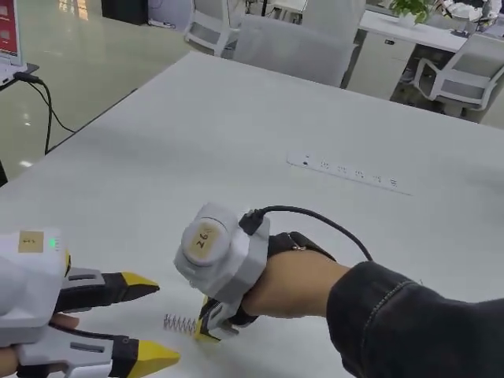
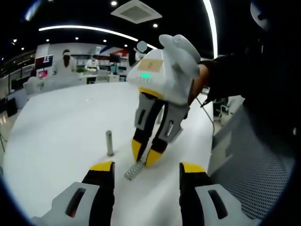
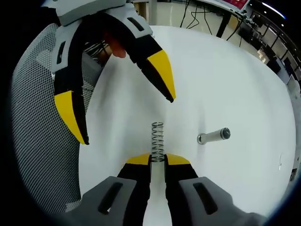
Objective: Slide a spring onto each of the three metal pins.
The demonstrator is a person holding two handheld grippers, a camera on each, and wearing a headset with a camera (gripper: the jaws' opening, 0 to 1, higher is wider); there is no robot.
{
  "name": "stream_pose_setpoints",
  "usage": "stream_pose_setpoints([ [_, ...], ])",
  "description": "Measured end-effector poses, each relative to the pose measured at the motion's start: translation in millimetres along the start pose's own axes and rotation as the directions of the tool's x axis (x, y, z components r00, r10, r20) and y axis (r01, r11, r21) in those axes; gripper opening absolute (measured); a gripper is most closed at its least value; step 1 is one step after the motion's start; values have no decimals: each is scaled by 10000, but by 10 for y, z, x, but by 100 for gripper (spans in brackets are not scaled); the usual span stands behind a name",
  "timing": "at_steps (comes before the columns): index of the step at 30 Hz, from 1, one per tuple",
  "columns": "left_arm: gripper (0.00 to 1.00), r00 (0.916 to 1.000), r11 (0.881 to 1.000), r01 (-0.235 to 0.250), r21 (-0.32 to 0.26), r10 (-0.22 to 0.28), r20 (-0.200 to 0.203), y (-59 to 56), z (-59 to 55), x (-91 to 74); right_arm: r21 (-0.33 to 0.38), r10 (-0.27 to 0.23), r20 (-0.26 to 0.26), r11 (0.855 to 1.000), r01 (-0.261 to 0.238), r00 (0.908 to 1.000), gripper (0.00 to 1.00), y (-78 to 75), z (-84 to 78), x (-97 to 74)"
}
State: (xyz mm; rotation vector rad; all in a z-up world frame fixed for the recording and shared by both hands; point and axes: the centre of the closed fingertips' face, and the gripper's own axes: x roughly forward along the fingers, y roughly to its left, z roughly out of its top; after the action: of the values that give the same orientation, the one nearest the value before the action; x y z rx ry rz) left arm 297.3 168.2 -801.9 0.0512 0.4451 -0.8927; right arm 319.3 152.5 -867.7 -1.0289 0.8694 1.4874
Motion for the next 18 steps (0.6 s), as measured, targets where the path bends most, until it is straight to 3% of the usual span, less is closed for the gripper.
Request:
stream_pose_setpoints([
  [12, 48, 9990, 9991, 366, 230, -360, -273, -64, -39, 48, 368, -71, 215, 9993, 64, 9997, 7, 56, -152, -272],
  [18, 46, 9945, 9942, 875, 626, -836, -625, -131, -33, 91, 469, -300, 250, 9985, 288, 9992, 7, 78, -243, -435],
])
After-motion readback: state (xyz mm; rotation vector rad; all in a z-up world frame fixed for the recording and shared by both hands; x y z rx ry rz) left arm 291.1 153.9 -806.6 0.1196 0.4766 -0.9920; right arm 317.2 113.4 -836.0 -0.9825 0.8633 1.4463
